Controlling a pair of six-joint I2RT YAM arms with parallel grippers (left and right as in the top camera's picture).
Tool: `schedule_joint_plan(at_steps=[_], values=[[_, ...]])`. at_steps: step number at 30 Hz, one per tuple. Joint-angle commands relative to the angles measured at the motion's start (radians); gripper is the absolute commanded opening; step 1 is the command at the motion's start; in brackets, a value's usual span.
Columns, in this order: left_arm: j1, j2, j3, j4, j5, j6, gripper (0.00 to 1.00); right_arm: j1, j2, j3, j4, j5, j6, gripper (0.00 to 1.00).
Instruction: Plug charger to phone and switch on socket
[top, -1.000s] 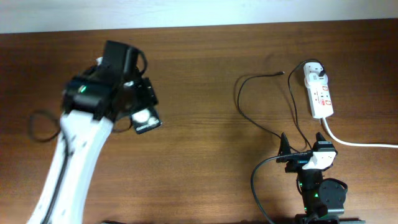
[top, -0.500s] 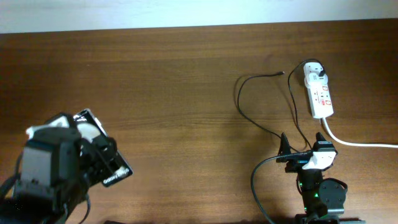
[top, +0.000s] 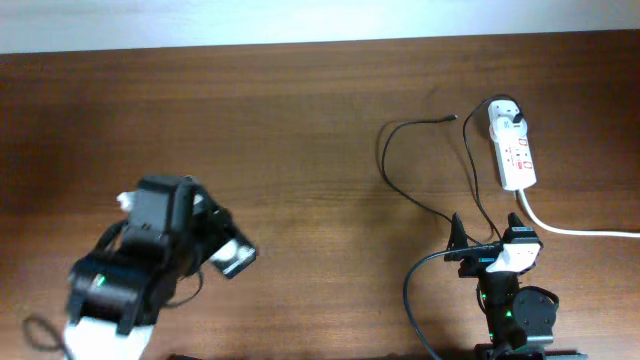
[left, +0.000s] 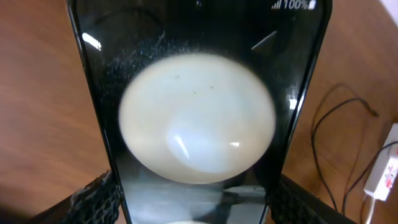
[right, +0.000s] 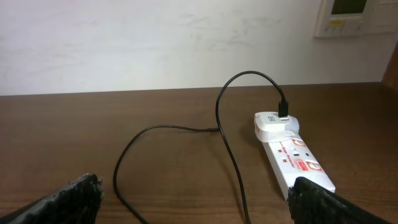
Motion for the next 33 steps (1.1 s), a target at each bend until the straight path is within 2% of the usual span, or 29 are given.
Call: schedule_joint_plan(at_steps=[1,8,11,15,20,25,33], values=[[-0.001,0.118,-0.023,0.079,0.119,-0.01,0.59,0.005,-0.008,-0.007,-0.004,0.005,0.004,0.99],[0.0,0.443,-0.023,0.239,0.435,-0.01,0.57,0.005,-0.008,-0.007,-0.004,0.005,0.004,0.99],[0.0,0.473,-0.022,0.272,0.567,-0.01,0.57,0.005,-0.008,-0.007,-0.004,0.005,0.004,0.99],[0.015,0.473,-0.022,0.355,0.859,-0.01,0.56,0.005,-0.008,-0.007,-0.004,0.005,0.004,0.99],[0.089,0.473,-0.022,0.358,1.081,-0.011,0.54,0.005,-0.008,-0.007,-0.004,0.005,0.004,0.99],[0.147,0.473,-0.022,0.358,1.12,-0.01,0.56,0.005,-0.008,-0.007,-0.004,0.005,0.004,0.99],[0.15,0.473,-0.022,0.358,1.123,0.01,0.57,0.005,-0.008,-0.007,-0.004,0.005,0.004,0.99]])
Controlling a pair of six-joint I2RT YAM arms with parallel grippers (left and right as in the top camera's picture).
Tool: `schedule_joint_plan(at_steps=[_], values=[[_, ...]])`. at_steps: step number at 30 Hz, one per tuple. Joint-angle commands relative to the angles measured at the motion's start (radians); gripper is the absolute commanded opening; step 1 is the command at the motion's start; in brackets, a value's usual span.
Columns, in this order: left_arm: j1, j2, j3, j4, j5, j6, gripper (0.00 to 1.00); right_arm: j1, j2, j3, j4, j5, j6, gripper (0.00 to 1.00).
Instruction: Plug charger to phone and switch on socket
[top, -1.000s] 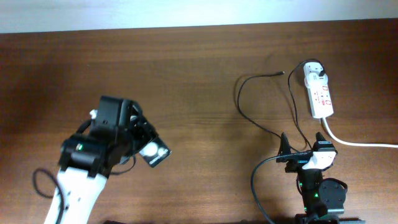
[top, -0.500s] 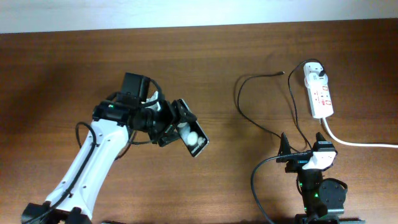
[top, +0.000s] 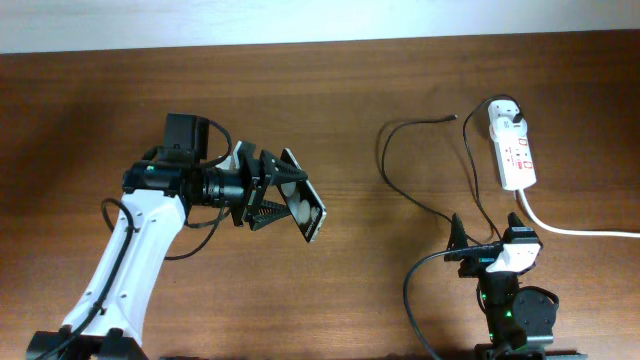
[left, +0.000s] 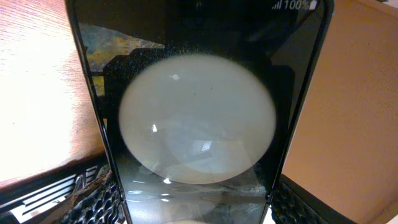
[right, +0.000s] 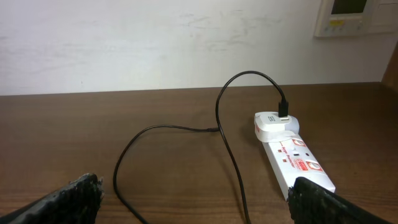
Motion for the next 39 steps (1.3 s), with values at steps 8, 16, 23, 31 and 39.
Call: schedule_joint_plan(at_steps=[8,16,23,31,39], values=[[0.006,-0.007,0.005,0.0,0.044,0.022,0.58,0.005,-0.008,-0.007,-0.004,0.005,0.004,0.99],[0.006,-0.007,0.005,0.0,0.044,0.022,0.59,0.005,-0.008,-0.007,0.005,-0.11,0.109,0.99],[0.006,-0.007,0.005,0.0,0.039,0.025,0.59,0.005,-0.008,-0.007,0.027,-0.857,0.903,0.99],[0.006,-0.007,0.005,0.0,0.04,0.025,0.59,0.005,-0.008,-0.007,0.029,-1.018,0.962,0.99],[0.006,-0.007,0.005,0.0,0.037,0.025,0.59,0.005,0.053,0.076,-0.085,-0.883,0.785,0.99]])
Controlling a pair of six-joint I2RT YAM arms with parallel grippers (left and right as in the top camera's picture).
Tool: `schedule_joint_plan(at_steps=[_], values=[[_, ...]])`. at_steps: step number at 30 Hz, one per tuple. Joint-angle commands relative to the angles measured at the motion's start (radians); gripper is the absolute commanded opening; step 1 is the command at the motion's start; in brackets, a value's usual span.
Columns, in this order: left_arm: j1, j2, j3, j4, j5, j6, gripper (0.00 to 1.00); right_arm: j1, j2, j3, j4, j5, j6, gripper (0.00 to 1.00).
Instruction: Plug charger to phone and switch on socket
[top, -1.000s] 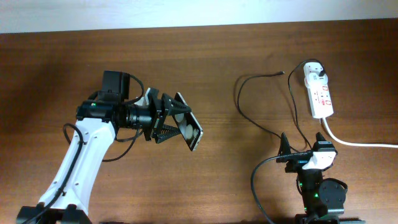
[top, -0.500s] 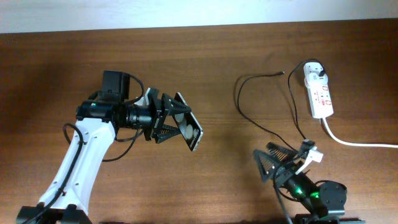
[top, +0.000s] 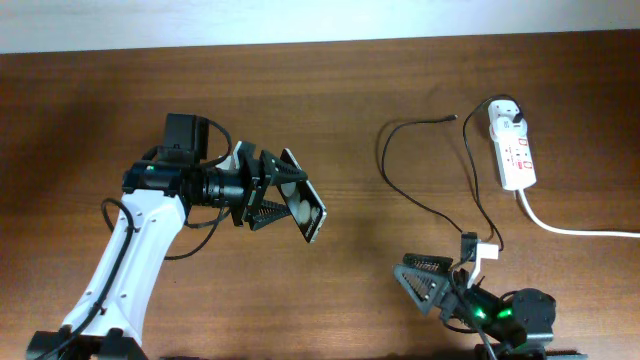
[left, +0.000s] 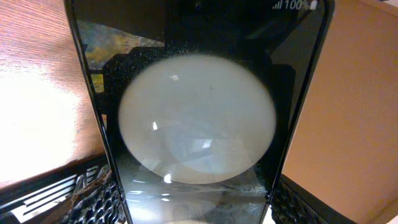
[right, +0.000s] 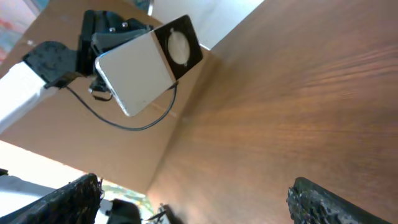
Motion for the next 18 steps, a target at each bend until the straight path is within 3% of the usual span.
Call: schedule_joint_plan(at_steps=[1,3,7,11,14,15,18], values=[[0.006,-0.007,0.005,0.002,0.037,0.02,0.6,0.005,0.077,0.1,-0.085,0.105,-0.141,0.99],[0.006,-0.007,0.005,0.002,0.037,0.02,0.6,0.005,0.272,0.271,-0.209,0.195,-0.312,0.99],[0.006,-0.007,0.005,0.002,0.037,0.02,0.61,0.005,0.574,0.624,-0.452,0.286,-0.521,1.0],[0.006,-0.007,0.005,0.003,0.037,0.019,0.61,0.089,0.764,0.896,-0.534,0.284,-0.541,0.98],[0.006,-0.007,0.005,0.003,0.037,0.019,0.61,0.295,0.841,0.964,-0.525,0.44,-0.536,0.94],[0.006,-0.007,0.005,0.003,0.037,0.019,0.61,0.474,0.882,0.964,-0.521,0.627,-0.51,0.94],[0.006,-0.007,0.005,0.003,0.037,0.019,0.62,0.658,0.953,0.964,-0.468,0.806,-0.443,0.93]])
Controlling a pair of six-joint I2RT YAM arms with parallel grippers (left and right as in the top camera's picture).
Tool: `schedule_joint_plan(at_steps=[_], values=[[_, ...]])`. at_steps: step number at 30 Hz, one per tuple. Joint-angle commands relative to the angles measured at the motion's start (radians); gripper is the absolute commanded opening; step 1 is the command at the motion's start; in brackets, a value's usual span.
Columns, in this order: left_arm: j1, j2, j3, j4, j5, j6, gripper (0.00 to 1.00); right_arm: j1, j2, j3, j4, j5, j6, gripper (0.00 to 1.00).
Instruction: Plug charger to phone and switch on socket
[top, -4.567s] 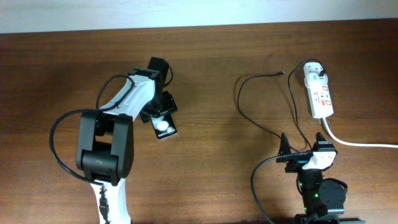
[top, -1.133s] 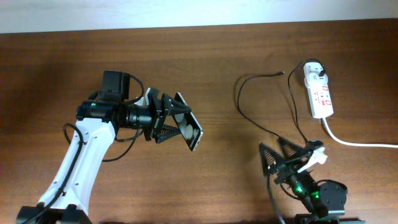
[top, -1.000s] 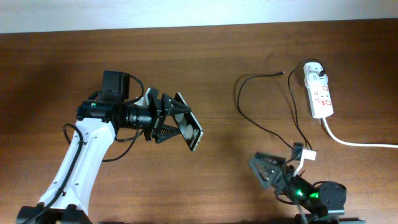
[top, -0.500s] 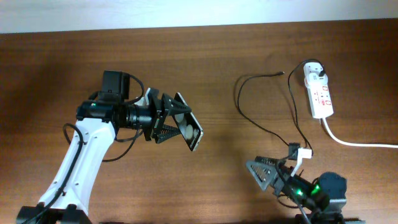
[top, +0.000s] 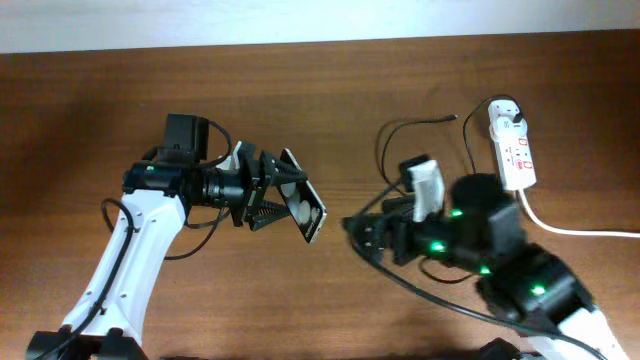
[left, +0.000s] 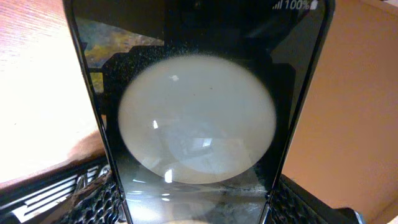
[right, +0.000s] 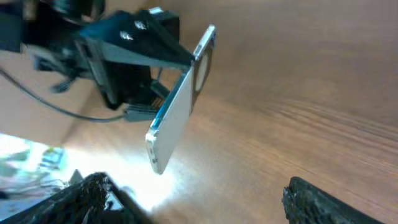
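Note:
The phone (top: 310, 214), its dark screen carrying a pale round reflection, is held tilted above the table with my left gripper (top: 274, 195) shut on its lower end. It fills the left wrist view (left: 196, 118), between the fingers (left: 93, 199). In the right wrist view the phone (right: 179, 107) stands edge-on. My right gripper (top: 362, 236) is open and holds nothing, just right of the phone. The black charger cable (top: 386, 165) loops on the table, its free end (top: 452, 118) lying near the white power strip (top: 512, 150). The charger (top: 505, 113) sits plugged into the strip.
The strip's white lead (top: 580, 230) runs off the right edge. The brown wooden table (top: 330, 90) meets a white wall at the back. My right arm (top: 480, 240) lies over part of the cable loop.
My right arm has moved from the front edge to mid-table, and its open gripper now points left, close to the phone. The left arm and phone have not moved.
At first my left gripper held the phone low at the front left, while the right arm rested at the front facing the power strip. Then the phone was held at mid-table. The right arm later turned toward it and now reaches beside it.

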Motion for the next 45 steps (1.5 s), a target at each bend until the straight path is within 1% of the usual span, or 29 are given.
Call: schedule_joint_plan(at_steps=[1,2,3,4,5,6,8,10,11,12,13,16,17,19,20,21,22,25,28,32,33,36,39,41,45], values=[[0.006,-0.007,0.006,0.003,0.037,0.016,0.63,0.172,0.073,0.017,0.078,0.245,0.068,0.93],[0.006,-0.007,0.006,0.003,0.037,0.016,0.63,0.236,0.115,0.017,0.119,0.306,0.071,0.93],[0.006,-0.007,0.006,0.003,0.037,0.016,0.64,0.274,0.148,0.017,0.141,0.356,0.119,0.93],[0.006,-0.007,0.006,0.003,0.037,0.016,0.64,0.307,0.181,0.017,0.169,0.388,0.156,0.91],[0.006,-0.007,0.006,0.003,0.037,0.016,0.64,0.326,0.2,0.017,0.192,0.395,0.159,0.89],[0.006,-0.007,0.006,0.003,0.037,0.016,0.65,0.358,0.233,0.017,0.241,0.398,0.16,0.85],[0.006,-0.007,0.006,0.003,0.037,0.016,0.65,0.39,0.272,0.017,0.264,0.483,0.193,0.82],[0.006,-0.007,0.006,0.003,0.037,0.016,0.66,0.4,0.295,0.017,0.266,0.547,0.256,0.76],[0.006,-0.007,0.006,0.003,0.037,0.016,0.66,0.4,0.302,0.016,0.27,0.55,0.272,0.73],[0.006,-0.007,0.006,0.003,0.037,0.016,0.66,0.4,0.312,0.016,0.279,0.551,0.271,0.66],[0.006,-0.007,0.006,0.003,0.037,0.016,0.66,0.4,0.324,0.016,0.288,0.551,0.271,0.63],[0.006,-0.007,0.006,0.003,0.037,0.016,0.67,0.4,0.349,0.016,0.3,0.556,0.324,0.54],[0.006,-0.007,0.006,0.002,0.037,0.016,0.67,0.4,0.354,0.016,0.306,0.556,0.324,0.51],[0.006,-0.007,0.006,0.002,0.037,0.016,0.67,0.4,0.364,0.016,0.314,0.556,0.324,0.48],[0.006,-0.007,0.006,0.002,0.037,0.016,0.67,0.4,0.364,0.016,0.318,0.556,0.324,0.42],[0.006,-0.007,0.006,0.002,0.037,0.016,0.67,0.4,0.363,0.016,0.321,0.556,0.324,0.4],[0.006,-0.007,0.006,0.002,0.037,0.016,0.66,0.4,0.363,0.016,0.328,0.556,0.324,0.36],[0.006,-0.007,0.006,0.002,0.037,0.016,0.67,0.4,0.363,0.016,0.351,0.558,0.324,0.35],[0.006,-0.007,0.006,0.002,0.037,0.016,0.67,0.4,0.363,0.016,0.359,0.583,0.324,0.27],[0.006,-0.007,0.006,0.002,0.042,0.016,0.66,0.4,0.363,0.016,0.358,0.584,0.324,0.26],[0.006,-0.007,0.006,0.002,0.045,0.004,0.66,0.4,0.364,0.016,0.358,0.575,0.324,0.3],[0.006,-0.007,0.006,0.003,0.045,-0.087,0.66,0.4,0.364,0.016,0.358,0.571,0.324,0.3],[0.006,-0.007,0.006,0.003,0.068,-0.106,0.66,0.4,0.364,0.016,0.359,0.577,0.324,0.3],[0.006,-0.007,0.006,0.003,0.071,-0.109,0.66,0.4,0.364,0.016,0.358,0.594,0.325,0.28],[0.006,-0.007,0.006,0.003,0.061,-0.108,0.66,0.4,0.364,0.016,0.362,0.604,0.351,0.21]])
